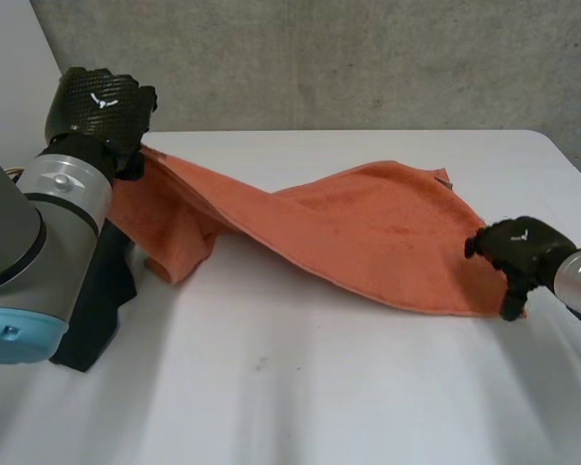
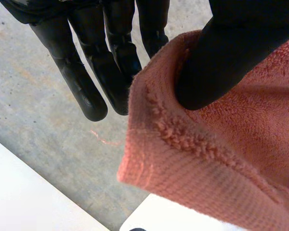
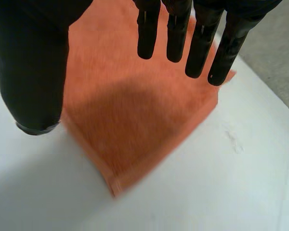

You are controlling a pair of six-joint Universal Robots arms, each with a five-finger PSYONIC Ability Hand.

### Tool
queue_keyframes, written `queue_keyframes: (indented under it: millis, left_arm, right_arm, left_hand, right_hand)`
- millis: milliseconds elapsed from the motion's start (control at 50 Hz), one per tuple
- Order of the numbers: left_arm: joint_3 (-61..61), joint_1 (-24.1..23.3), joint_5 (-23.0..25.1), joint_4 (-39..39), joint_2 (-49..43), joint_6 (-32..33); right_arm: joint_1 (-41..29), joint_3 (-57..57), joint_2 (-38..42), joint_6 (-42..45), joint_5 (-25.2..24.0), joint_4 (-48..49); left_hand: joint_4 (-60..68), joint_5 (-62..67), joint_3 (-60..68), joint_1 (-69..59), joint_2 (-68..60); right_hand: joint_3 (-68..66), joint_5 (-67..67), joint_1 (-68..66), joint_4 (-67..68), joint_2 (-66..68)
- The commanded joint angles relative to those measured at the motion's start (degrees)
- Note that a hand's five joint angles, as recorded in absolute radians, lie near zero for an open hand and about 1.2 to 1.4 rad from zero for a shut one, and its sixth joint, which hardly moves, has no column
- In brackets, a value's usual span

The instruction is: Fold the laundry.

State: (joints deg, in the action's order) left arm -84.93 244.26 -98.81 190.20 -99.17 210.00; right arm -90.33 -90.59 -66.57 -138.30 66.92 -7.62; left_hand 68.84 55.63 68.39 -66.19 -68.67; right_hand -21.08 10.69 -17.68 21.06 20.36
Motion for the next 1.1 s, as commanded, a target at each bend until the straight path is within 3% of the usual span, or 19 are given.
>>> queue_keyframes:
  millis: [20, 520, 1100]
  left_arm:
    - [-0.3, 1.0, -0.1, 0.0, -1.2, -0.5]
    - [-0.2, 1.6, 0.1, 0.1, -2.0, -1.2]
    - [-0.4, 1.7, 0.1, 0.1, -2.3, -1.4]
  right_arm:
    - [1.6, 2.6, 8.1, 7.3, 0.4, -0.1]
    - [1.4, 8.5, 14.1, 3.9, -0.2, 1.7]
    - [1.0, 17.6, 19.0, 0.1, 0.2, 1.6]
  left_hand:
    - [11.2, 14.4, 11.6, -13.8, -11.3]
    - [11.2, 14.4, 11.6, -13.8, -11.3]
    - [11.2, 14.4, 11.6, -13.8, -11.3]
  right_hand:
    - [-7.0, 7.4, -10.4, 7.0, 7.7]
    - [-28.0, 28.4, -31.4, 28.0, 28.7]
    - [-35.4, 35.8, -38.8, 35.4, 36.1]
